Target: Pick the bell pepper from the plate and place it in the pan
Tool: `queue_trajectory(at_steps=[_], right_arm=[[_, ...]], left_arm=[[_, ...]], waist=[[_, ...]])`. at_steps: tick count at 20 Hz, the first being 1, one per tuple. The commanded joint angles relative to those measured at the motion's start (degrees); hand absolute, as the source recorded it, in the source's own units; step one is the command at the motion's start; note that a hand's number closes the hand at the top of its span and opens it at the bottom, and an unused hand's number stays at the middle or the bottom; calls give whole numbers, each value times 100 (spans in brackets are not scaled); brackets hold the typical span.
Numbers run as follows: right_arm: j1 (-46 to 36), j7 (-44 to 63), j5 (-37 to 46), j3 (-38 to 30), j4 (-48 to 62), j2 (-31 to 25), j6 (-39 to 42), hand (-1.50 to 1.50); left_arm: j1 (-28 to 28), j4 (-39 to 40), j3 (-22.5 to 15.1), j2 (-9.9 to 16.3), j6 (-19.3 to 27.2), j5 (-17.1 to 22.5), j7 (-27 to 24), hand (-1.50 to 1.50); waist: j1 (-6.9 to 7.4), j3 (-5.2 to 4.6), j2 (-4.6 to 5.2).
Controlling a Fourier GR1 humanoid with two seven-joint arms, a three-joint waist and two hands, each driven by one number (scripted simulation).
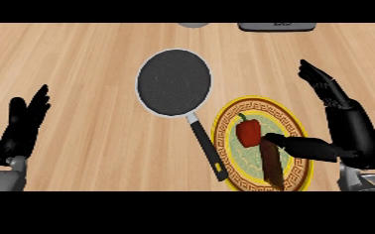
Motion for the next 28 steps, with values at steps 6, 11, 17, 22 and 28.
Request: queue_trajectory(at_steps=[6, 11, 17, 22, 28], right_arm=[[-930, 2858, 1203, 687, -609, -1769, 1279, -150], [-2049, 4370, 1253, 1291, -419, -1781, 2270, -150], [-2704, 5593, 1495, 2235, -232, -1206, 3102, -150], [-2745, 5778, 1416, 2273, 329, -793, 3605, -150], [-2494, 5764, 2163, 2531, 532, -259, 3398, -150]], left_arm=[[-84, 25, -69, -51, -23, -128, -5, 0], [-199, 328, -41, -111, -165, -133, -215, 0], [-604, 566, 189, 28, -302, -67, 85, 0], [-148, 13, 115, -140, -139, -239, 156, 0], [-9, 700, 301, -320, -331, -380, -672, 0]], waist=[[106, -34, -7], [186, -23, 33], [107, -7, 23], [103, 6, 11], [63, 2, 19]])
